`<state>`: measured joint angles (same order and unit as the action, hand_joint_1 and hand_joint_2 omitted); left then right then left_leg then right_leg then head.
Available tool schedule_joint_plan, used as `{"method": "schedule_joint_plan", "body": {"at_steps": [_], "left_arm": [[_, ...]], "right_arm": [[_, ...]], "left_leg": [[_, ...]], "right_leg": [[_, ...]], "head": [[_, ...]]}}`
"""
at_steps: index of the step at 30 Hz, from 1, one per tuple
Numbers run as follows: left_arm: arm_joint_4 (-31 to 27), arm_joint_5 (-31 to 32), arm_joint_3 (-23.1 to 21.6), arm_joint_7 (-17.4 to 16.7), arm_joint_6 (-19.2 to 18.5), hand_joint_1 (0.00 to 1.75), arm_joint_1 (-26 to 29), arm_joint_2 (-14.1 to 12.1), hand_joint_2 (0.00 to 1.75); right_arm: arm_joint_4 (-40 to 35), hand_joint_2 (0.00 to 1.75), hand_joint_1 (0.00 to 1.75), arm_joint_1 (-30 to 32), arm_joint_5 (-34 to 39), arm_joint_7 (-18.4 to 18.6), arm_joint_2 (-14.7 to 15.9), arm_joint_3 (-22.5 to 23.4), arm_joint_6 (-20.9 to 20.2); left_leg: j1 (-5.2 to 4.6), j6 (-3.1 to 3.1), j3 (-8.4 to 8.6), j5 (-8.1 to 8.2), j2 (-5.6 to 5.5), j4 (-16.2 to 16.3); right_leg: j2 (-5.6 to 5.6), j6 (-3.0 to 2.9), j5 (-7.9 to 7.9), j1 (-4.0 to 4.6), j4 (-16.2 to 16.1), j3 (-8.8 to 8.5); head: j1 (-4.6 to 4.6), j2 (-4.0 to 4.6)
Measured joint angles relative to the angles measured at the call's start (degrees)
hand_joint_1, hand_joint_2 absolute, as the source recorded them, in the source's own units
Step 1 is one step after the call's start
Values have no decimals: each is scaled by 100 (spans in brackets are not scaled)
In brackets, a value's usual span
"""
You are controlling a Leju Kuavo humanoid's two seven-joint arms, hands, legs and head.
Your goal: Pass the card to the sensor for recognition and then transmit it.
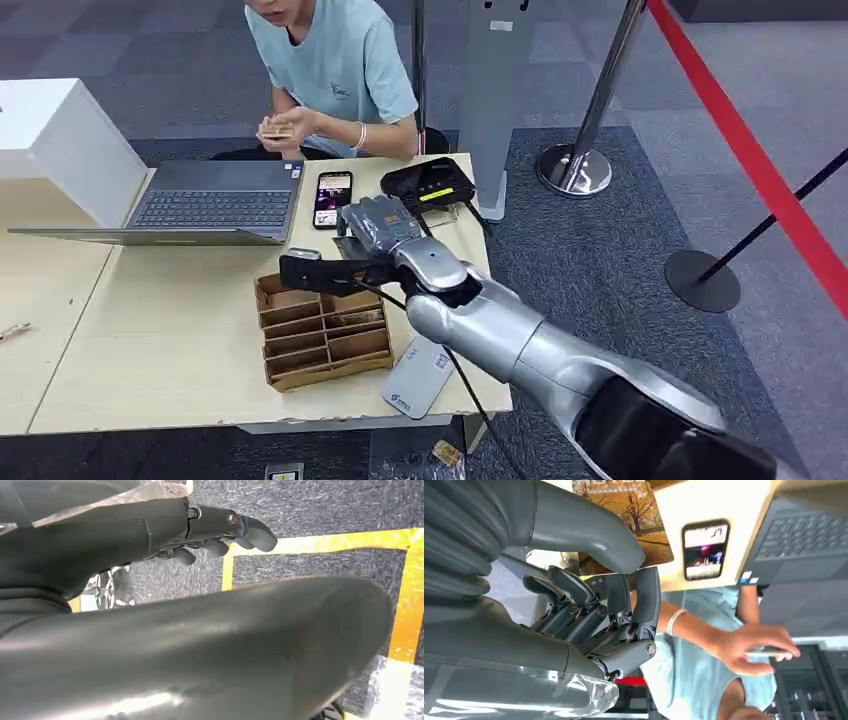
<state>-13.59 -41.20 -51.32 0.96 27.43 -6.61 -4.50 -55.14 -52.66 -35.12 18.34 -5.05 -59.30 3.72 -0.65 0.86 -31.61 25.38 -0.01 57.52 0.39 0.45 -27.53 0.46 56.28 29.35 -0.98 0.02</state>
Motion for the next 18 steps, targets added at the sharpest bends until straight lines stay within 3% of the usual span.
{"method": "schedule_joint_plan", "body": {"at_steps": [8, 13, 18], "left_arm": [[-2, 72, -85, -35, 0, 0, -84, 0, 0], [-2, 87, -146, -79, 0, 0, -94, 0, 0], [-2, 79, -212, -96, 7, 0, -88, 0, 0]], "right_arm": [[238, 175, 175, -211, -55, -44, 87, 131, 306], [380, 175, 175, -279, -566, 94, 238, 234, 1259], [433, 175, 175, -268, -931, 194, 426, 363, 1656]], "left_leg": [[0, 0, 0, 0, 0, 0], [-1, 0, 0, 1, 0, 1], [-1, 1, 0, 1, -1, 2]], "right_leg": [[0, 0, 0, 0, 0, 0], [0, 0, 0, -1, 0, 0], [0, 0, 0, -1, -1, 0]], "head": [[0, 0], [2, 0], [2, 0]]}}
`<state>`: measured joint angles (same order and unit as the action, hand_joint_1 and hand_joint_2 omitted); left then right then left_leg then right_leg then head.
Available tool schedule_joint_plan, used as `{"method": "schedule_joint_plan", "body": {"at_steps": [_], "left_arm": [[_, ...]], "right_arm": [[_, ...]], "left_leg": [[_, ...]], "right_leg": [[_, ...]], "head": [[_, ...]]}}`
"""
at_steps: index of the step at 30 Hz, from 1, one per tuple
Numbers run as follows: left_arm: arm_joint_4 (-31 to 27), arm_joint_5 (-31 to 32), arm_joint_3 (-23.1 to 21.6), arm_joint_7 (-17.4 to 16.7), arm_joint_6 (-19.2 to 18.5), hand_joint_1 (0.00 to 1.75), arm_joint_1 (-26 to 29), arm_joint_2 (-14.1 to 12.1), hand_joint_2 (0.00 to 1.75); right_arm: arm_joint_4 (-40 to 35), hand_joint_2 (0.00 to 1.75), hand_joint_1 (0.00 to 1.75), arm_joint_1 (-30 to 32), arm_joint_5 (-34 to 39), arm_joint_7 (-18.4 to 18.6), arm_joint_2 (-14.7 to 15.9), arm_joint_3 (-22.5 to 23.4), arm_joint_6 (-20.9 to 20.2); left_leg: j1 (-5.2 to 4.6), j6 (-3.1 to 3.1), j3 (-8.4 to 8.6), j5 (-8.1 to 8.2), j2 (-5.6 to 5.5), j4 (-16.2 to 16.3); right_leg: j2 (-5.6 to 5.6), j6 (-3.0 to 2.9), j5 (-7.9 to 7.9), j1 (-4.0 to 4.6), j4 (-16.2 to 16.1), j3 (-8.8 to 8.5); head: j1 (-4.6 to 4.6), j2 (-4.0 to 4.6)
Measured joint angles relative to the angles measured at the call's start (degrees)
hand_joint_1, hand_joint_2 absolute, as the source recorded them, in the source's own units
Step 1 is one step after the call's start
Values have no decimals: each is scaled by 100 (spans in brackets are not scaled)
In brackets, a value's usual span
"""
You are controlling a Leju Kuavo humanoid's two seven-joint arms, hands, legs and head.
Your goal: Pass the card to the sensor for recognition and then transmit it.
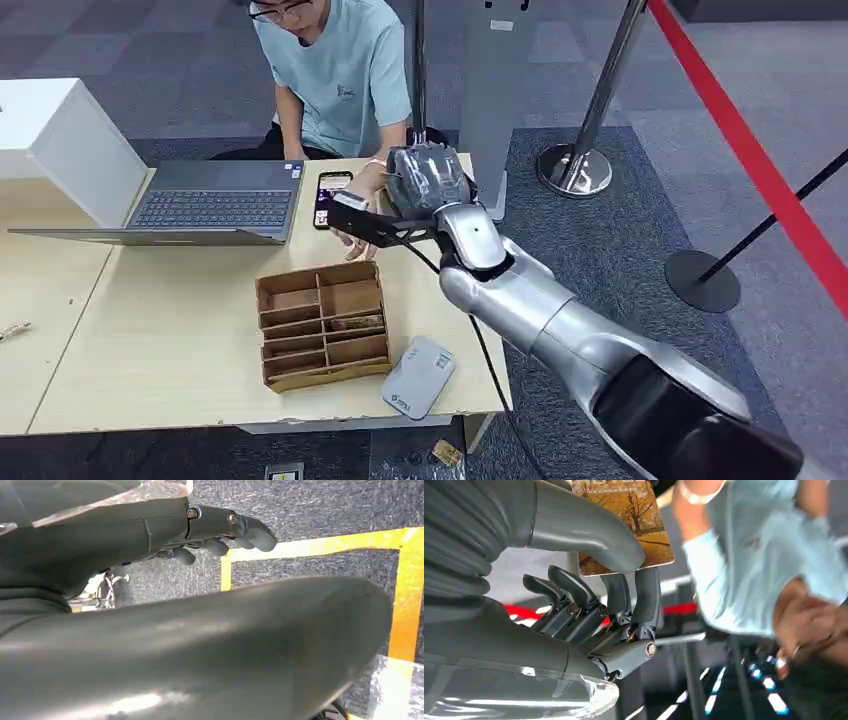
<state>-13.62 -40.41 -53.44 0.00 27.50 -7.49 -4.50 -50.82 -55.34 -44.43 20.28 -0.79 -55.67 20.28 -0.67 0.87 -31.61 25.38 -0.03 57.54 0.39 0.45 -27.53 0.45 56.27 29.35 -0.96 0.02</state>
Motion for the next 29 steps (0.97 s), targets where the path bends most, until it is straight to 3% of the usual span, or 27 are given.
{"method": "schedule_joint_plan", "body": {"at_steps": [10, 23, 24, 26, 29], "left_arm": [[0, 0, -61, -7, 0, 0, 5, 9, 0], [0, 9, -155, -15, 11, 0, 2, 20, 0], [0, 9, -155, -20, 11, 0, 1, 20, 0], [0, 11, -157, -39, 11, 0, -1, 24, 0], [0, 20, -160, -39, 11, 0, -2, 35, 0]], "right_arm": [[88, 175, 175, 198, -274, -57, 225, 175, 134], [387, 175, 175, 529, -276, -253, 173, 195, 147], [407, 175, 166, 541, -269, -278, 160, 201, 158], [446, 175, 0, 555, -265, -319, 138, 206, 184], [512, 175, 0, 573, -263, -345, 79, 217, 206]], "left_leg": [[1, 0, 0, 0, 1, -1], [1, 0, -1, 0, 0, -1], [1, 0, -1, 0, 1, -1], [1, 0, -1, 0, 0, -1], [1, 0, -1, 0, 0, -2]], "right_leg": [[0, 0, 0, 1, 0, -1], [0, 0, 0, 1, 0, 0], [0, 0, 0, 1, 0, 0], [0, 0, 0, 1, 0, 0], [0, 0, 0, 1, 0, 0]], "head": [[0, 0], [0, 0], [-2, 0], [0, 0], [0, 0]]}}
